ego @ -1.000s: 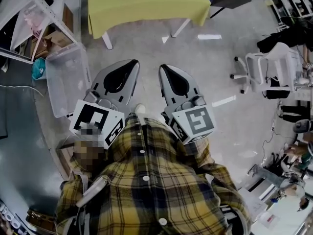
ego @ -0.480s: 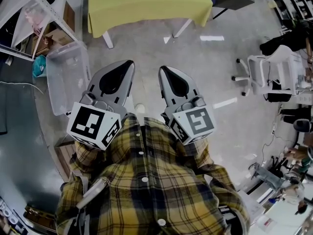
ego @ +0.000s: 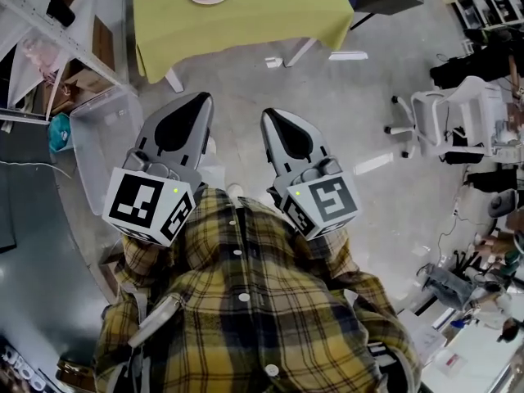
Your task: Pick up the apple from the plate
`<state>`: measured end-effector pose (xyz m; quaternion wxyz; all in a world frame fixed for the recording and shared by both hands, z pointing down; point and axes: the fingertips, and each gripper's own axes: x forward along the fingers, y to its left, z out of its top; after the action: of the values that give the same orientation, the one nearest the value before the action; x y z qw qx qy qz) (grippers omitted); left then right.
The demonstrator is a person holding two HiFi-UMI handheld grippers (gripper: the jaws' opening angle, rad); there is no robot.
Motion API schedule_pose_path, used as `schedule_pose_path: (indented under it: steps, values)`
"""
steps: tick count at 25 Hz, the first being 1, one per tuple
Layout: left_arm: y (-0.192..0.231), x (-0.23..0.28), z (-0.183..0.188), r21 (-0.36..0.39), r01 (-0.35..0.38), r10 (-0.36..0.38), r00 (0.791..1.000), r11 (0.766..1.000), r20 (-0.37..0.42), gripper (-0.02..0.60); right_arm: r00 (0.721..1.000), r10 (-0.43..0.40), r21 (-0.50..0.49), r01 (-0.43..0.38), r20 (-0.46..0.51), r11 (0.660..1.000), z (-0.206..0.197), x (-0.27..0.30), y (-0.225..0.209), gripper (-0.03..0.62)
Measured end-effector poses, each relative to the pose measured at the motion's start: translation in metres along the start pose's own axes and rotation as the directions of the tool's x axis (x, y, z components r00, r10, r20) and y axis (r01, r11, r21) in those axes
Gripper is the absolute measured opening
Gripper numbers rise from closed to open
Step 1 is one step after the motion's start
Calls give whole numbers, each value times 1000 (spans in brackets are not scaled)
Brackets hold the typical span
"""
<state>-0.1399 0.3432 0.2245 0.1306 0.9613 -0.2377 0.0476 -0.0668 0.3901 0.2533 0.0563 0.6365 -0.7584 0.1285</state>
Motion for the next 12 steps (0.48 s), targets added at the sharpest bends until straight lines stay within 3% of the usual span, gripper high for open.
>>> schedule_pose_path:
  steps: [12]
  values:
    - [114,57,27,-27,23,-23,1000,999,-20,6,999,-20,0,20,-44,1000,29,130,-22,-3]
